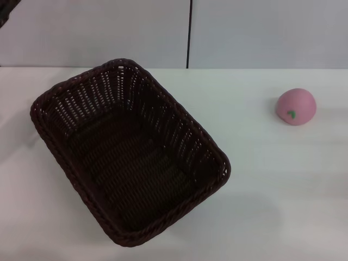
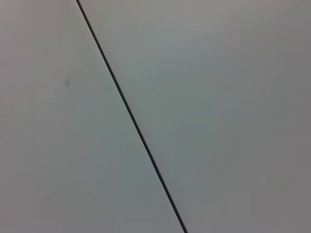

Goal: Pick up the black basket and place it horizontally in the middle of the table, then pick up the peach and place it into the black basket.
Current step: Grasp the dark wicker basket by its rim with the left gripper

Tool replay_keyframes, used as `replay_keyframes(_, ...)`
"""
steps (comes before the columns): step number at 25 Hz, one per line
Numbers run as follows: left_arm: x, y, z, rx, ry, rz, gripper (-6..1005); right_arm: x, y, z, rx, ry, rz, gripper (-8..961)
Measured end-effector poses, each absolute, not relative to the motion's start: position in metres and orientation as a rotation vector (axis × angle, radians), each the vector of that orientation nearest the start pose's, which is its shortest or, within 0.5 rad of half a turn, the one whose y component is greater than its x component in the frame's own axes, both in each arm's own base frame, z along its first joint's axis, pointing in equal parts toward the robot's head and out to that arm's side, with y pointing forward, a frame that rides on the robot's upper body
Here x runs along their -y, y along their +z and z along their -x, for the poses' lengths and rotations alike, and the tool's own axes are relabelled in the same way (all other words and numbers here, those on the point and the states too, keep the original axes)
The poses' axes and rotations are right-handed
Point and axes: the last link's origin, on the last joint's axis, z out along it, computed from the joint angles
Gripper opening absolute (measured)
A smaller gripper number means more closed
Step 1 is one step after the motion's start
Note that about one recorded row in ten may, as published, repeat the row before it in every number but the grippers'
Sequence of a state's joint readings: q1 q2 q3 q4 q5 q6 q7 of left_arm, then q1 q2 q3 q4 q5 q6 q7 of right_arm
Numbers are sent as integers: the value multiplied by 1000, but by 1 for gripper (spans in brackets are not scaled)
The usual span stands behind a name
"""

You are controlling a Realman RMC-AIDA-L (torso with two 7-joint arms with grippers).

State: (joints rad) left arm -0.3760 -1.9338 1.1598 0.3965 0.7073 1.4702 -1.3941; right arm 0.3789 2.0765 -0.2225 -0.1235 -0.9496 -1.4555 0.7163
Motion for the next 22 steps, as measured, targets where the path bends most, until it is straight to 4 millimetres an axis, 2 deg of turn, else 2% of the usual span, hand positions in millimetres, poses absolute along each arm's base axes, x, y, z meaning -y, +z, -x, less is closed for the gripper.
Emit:
replay_keyframes(3,-350,97,268,867,-1426,2120,801,-294,83,-369,-663,1125,1146,742)
replay_keyframes(6,-362,109,245,842,-1235,2363,798,-292,82,-371,-672,1127,1142,742)
replay_keyframes(9,-371,123,228,782,-1042,2478,793,-291,82,-371,-675,1127,1141,743)
replay_keyframes(15,-389,132,208,728,-562,2556,781,-288,82,-374,-682,1122,1136,743)
replay_keyframes(18,-398,128,205,714,-378,2551,775,-285,82,-376,-686,1117,1133,743)
replay_keyframes(20,-400,126,205,707,-335,2551,771,-284,81,-377,-689,1114,1131,743)
replay_keyframes(22,-407,118,203,692,-186,2559,767,-283,81,-378,-691,1111,1129,743)
